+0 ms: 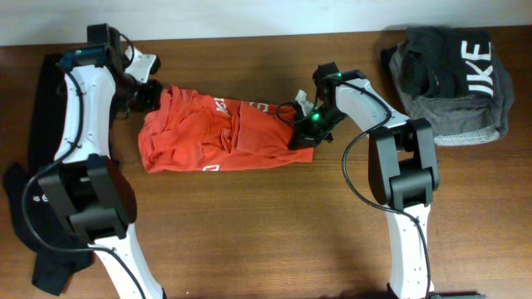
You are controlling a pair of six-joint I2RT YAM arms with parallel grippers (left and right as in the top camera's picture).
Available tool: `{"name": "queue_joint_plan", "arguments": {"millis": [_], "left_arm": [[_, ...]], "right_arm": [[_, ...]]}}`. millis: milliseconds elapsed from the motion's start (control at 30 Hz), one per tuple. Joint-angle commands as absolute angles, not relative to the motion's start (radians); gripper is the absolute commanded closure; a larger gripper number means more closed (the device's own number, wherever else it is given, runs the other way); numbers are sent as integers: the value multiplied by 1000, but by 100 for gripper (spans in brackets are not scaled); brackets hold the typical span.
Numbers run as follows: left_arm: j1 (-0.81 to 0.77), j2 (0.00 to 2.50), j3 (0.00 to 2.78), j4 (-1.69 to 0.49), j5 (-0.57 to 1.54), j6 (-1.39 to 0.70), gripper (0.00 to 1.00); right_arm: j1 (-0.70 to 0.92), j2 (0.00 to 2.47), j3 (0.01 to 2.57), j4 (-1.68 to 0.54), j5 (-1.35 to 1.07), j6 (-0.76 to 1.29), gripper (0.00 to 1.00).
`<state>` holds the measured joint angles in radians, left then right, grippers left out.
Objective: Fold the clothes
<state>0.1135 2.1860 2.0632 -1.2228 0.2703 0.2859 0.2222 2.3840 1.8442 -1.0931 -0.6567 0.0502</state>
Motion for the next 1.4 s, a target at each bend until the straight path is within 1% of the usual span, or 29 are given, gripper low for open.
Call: {"name": "queue_joint_plan", "arguments": {"millis": [0,400,467,700,900,1133,1367], "left_arm": [[36,2083,2108,-1223,364,257,99],[-277,2059,2110,-1141,369,224,99],[-339,2060,2110,-1113,308,181,99],[-430,2074,2110,-1105,208,169,99],[-447,2132,2110,-1096,194,148,99],[-447,2184,2110,-1087,194,143,99],[-452,2192,2110,-1084,218,143,99]], "right_arm": [[215,2380,1836,-1087,-678,61,96],[214,2380,1836,-1088,-678,61,96],[214,2380,1836,-1088,-678,61,96],[214,2380,1836,-1087,-678,60,96],[193,2375,1863,-1093,-738,28,96],[121,2318,2093,-1221,-778,12,96],[-5,2289,2473,-1381,-831,23,96]]}}
